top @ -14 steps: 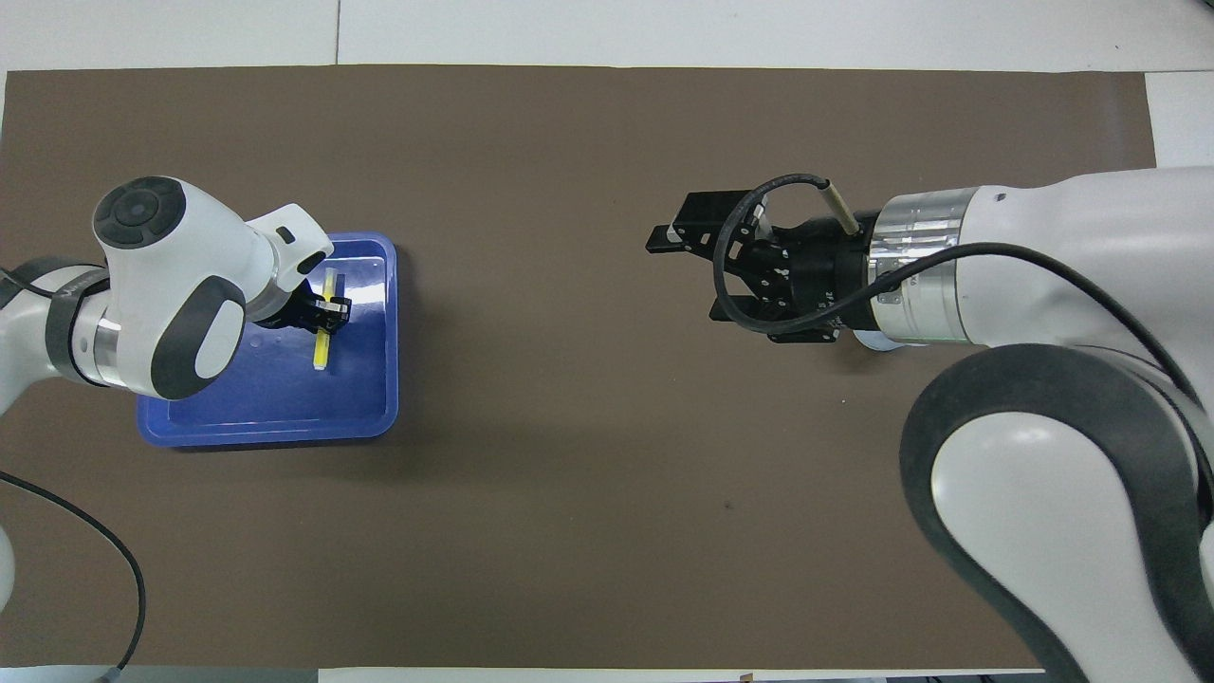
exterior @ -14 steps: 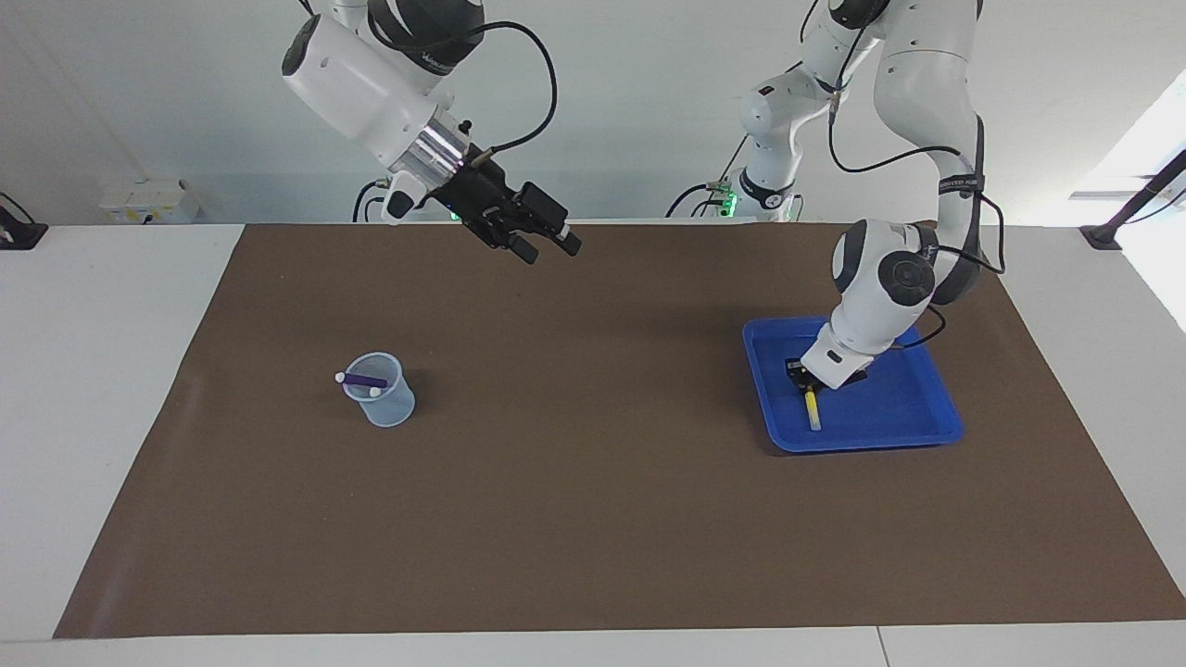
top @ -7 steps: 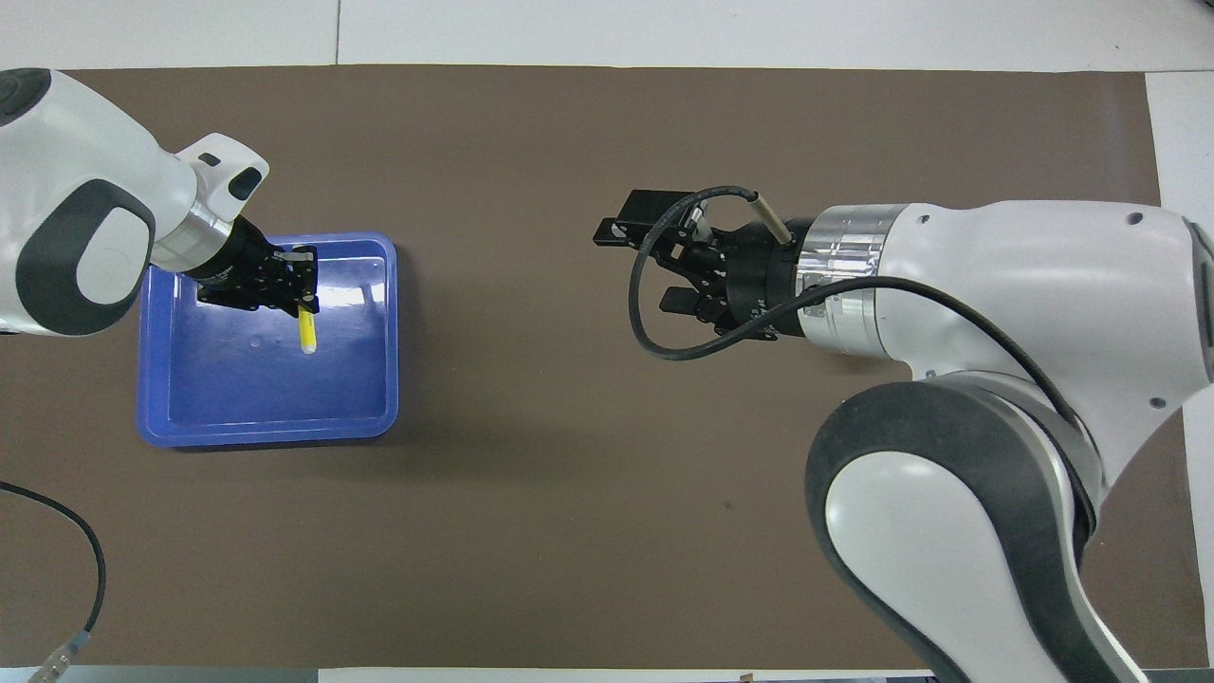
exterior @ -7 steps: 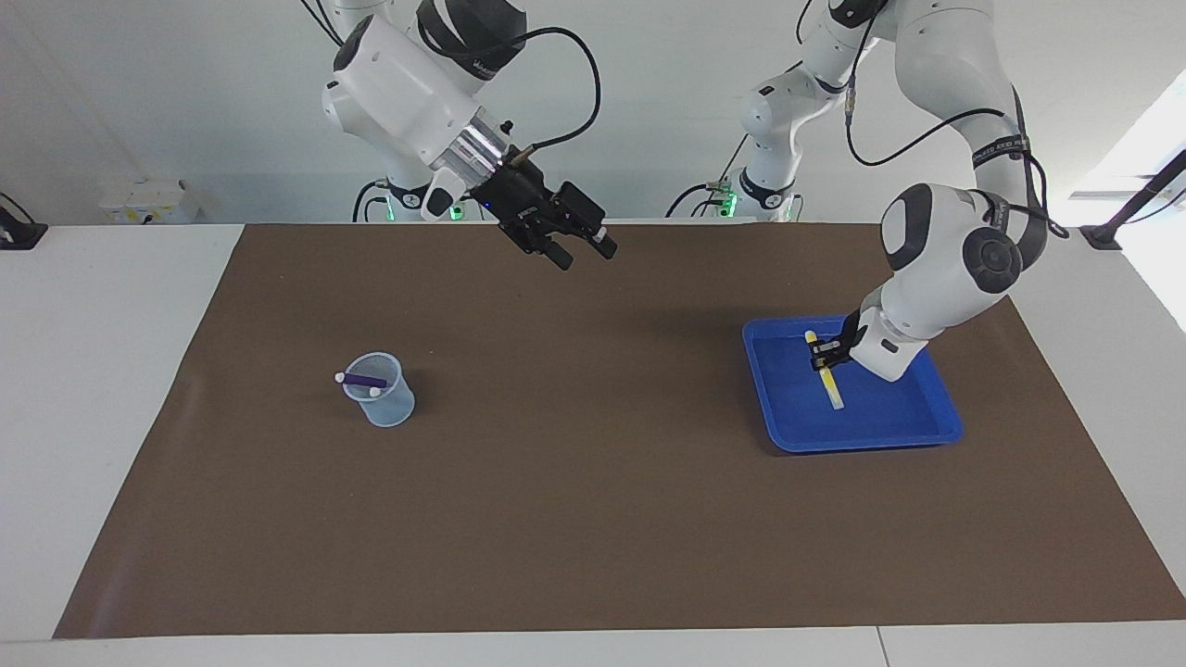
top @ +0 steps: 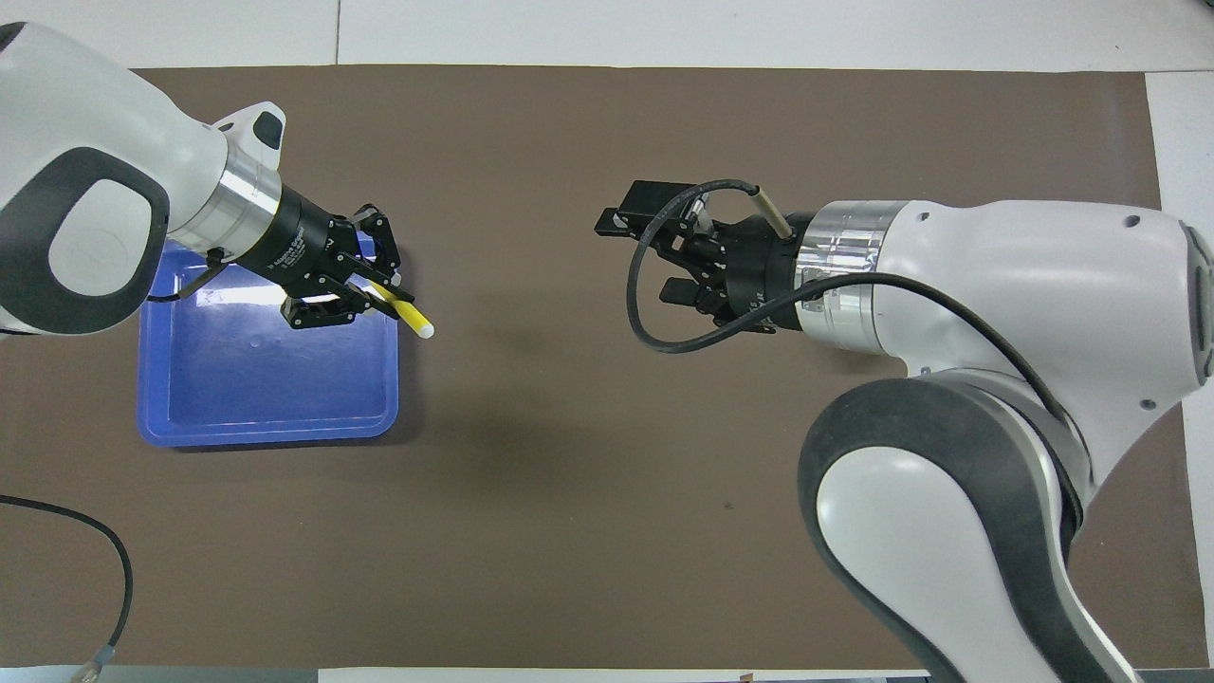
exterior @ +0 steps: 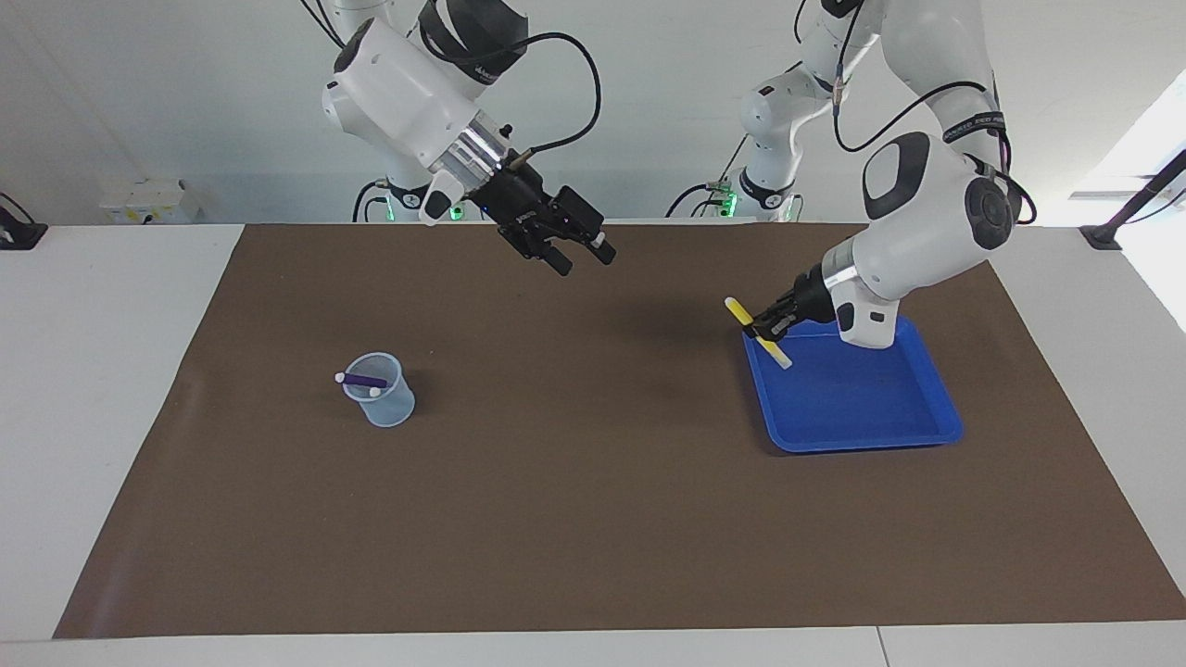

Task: Transfer and insert pens with both arms

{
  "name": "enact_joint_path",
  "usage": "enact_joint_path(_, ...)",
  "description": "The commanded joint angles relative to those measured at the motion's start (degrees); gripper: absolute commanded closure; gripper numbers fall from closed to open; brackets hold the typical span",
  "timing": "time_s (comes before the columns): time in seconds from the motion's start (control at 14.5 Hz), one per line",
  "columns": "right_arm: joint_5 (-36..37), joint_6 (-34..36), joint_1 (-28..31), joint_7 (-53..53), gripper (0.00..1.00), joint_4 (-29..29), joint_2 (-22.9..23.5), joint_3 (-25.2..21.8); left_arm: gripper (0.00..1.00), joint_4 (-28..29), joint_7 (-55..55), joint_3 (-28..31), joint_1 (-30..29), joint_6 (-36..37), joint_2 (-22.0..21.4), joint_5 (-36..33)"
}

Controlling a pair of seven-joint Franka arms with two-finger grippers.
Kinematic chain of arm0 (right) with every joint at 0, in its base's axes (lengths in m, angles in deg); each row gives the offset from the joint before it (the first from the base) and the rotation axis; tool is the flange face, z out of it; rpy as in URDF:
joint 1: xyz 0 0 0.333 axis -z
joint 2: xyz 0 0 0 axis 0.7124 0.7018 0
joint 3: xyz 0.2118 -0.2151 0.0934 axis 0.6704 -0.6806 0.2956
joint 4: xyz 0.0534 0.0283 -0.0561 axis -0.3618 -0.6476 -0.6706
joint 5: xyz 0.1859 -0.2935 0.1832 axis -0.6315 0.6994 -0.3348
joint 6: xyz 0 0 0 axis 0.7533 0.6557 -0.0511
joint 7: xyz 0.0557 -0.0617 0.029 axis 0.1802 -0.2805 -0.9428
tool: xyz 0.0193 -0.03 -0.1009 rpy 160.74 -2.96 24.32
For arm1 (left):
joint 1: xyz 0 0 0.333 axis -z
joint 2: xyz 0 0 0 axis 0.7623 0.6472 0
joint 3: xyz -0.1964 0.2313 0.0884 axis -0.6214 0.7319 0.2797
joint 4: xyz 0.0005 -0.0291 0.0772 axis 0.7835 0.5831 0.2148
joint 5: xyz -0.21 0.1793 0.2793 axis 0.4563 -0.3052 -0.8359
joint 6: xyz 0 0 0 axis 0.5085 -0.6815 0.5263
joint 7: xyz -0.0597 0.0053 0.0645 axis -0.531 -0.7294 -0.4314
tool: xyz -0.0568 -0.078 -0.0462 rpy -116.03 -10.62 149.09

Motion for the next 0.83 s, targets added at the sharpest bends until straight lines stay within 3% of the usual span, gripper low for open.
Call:
enact_joint_path(0.0, -1.22, -2.14, -0.56, -3.08, 0.00, -0.53, 0.46, -0.10, 1.00, 1.16, -7.44, -0.24, -0.42, -0.42, -1.78, 8.19)
enact_joint_path(0.48, -1.22, -7.33, -4.42, -4.32, 0.05, -1.85, 0.90, -0.10, 1.00, 9.76, -13.53, -0.42, 0.19, -9.12, -7.58, 26.22)
enact_joint_path(0.76, -0.34, -7.25, -6.10, -7.29, 0.15, -2.03, 1.34, -0.10, 1.00, 16.97, -13.53, -0.33, 0.02, -14.22, -15.91, 35.45)
